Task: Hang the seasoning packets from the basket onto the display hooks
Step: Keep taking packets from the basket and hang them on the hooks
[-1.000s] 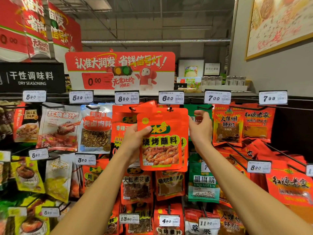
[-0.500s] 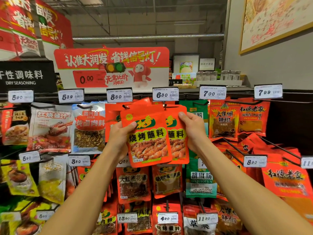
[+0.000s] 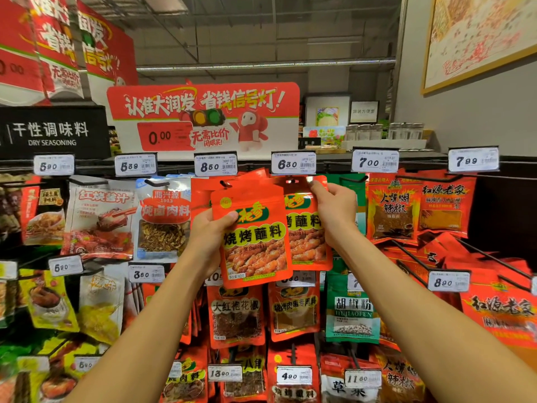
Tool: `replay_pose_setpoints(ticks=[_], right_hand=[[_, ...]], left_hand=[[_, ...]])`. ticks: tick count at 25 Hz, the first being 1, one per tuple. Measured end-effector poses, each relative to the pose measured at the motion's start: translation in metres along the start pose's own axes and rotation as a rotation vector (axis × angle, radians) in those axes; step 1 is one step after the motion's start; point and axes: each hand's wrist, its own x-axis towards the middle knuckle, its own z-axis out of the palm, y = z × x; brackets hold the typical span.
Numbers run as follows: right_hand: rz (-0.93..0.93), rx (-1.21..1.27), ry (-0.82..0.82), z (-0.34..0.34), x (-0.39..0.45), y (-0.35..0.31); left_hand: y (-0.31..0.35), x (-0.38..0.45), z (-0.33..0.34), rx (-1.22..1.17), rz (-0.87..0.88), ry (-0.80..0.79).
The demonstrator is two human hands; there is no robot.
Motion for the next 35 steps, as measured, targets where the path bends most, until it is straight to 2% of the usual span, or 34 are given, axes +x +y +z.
replay_pose_setpoints(ticks=[7, 9, 12, 15, 18, 27, 30, 35], right_hand=[[0.043, -0.173, 0.003, -0.001, 0.006, 0.008], [-0.010, -0.120, 0.055, -0.005, -0.001, 0.005], [-0.141, -0.085, -0.071, -0.010, -0.013, 0.004], [-0.125, -0.179, -0.150, -0.011, -0.014, 0.006], [-0.079, -0.179, -0.082, -0.008, -0.006, 0.003], [-0.043, -0.279, -0.011, 0.003, 0.009, -0.008], [-0.024, -0.354, -0.044, 0.001, 0.008, -0.008], [-0.111, -0.428, -0.093, -0.022, -0.024, 0.027]], left_hand=[[-0.007, 0.001, 0.011, -0.002, -0.038, -0.024], [-0.009, 0.003, 0.022, -0.032, -0.062, -0.046], [-0.013, 0.007, 0.046, -0.030, -0.074, -0.065], [-0.014, 0.013, 0.071, 0.001, -0.032, -0.007], [-0.010, 0.020, 0.090, 0.056, -0.010, 0.062], [0.004, 0.038, 0.105, 0.094, -0.162, 0.245], [0.001, 0.033, 0.102, 0.275, -0.153, 0.260], [-0.042, -0.019, 0.083, 0.729, 0.199, 0.139]])
